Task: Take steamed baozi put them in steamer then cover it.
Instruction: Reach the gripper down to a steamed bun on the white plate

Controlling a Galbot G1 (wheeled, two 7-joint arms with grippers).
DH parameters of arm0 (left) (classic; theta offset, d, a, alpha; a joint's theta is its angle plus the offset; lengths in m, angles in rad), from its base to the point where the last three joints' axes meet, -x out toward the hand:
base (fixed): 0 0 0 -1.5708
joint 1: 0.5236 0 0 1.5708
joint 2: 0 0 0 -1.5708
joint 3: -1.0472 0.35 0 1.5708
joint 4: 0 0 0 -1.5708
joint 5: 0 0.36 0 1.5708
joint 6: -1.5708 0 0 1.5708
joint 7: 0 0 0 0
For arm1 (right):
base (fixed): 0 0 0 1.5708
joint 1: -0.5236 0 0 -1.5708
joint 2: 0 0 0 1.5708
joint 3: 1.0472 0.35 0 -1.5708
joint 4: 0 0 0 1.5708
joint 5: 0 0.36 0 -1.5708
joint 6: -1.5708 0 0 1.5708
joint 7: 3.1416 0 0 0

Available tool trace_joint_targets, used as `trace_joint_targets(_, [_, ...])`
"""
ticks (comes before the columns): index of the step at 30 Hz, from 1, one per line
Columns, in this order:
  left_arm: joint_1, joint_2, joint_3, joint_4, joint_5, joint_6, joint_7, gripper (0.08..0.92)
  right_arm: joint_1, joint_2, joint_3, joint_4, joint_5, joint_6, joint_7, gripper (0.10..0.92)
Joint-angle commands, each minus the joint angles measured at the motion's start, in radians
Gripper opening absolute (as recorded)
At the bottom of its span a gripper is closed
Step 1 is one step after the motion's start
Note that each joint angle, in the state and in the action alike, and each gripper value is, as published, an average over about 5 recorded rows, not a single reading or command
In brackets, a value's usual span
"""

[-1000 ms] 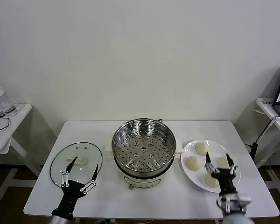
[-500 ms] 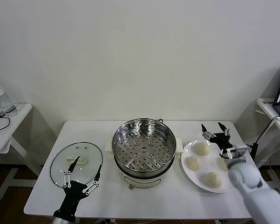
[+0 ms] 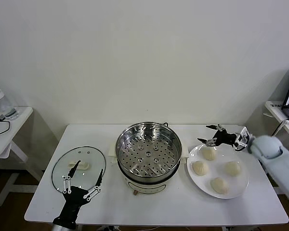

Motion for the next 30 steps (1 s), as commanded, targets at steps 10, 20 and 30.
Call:
trace_joint_targets(10, [0.01,-0.014,-0.01,-0.003,0.002,0.003,0.0,0.823,0.289,0.122,-0.234,-0.254,-0.481,0.115,-0.345,0.823])
trace_joint_targets(20, [0.021,-0.015,-0.02,0.0,0.003,0.0,0.0,0.823,0.255,0.207,-0.188,-0.33,-0.591,0.147,-0.331,0.823])
trace_joint_targets(30, [0.017,-0.016,-0.024,0.001,0.003,0.005,0.0,0.823,0.247,0.281,-0.168,-0.394,-0.59,0.16,-0.298,0.823])
